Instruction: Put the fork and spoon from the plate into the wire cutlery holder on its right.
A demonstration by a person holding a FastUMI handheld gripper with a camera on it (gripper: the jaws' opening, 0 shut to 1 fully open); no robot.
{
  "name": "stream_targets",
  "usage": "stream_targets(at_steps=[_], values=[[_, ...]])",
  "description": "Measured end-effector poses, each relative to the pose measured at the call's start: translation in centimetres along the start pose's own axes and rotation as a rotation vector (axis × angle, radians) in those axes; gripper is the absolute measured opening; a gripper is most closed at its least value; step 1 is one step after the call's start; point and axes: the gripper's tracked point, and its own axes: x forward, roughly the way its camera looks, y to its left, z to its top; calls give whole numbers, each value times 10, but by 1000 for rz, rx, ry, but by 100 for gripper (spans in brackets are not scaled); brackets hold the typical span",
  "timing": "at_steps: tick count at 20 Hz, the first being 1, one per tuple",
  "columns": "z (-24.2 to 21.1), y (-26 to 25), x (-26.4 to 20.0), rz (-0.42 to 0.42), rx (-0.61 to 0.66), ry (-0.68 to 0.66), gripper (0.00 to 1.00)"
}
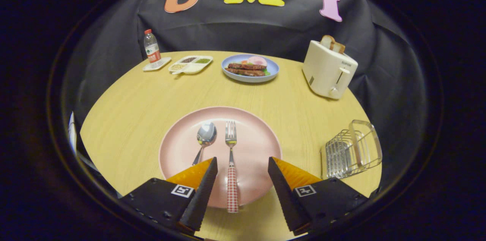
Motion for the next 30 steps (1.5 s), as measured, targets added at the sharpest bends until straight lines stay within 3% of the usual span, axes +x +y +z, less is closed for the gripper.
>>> stream_targets(at_steps=[2,3,5,9,11,15,22,30], values=[[-5,5,6,7,-2,18,75],[-5,7,8,9,-3,19,60],[-8,9,11,-1,0,29,43],[-11,6,10,-18,20,57,30],[-14,3,9,-17,18,71,9],[-7,0,-4,7,24,64,2],[28,-24,-66,22,3,-19,2],[47,-101,-124,-59,25,-38,2]])
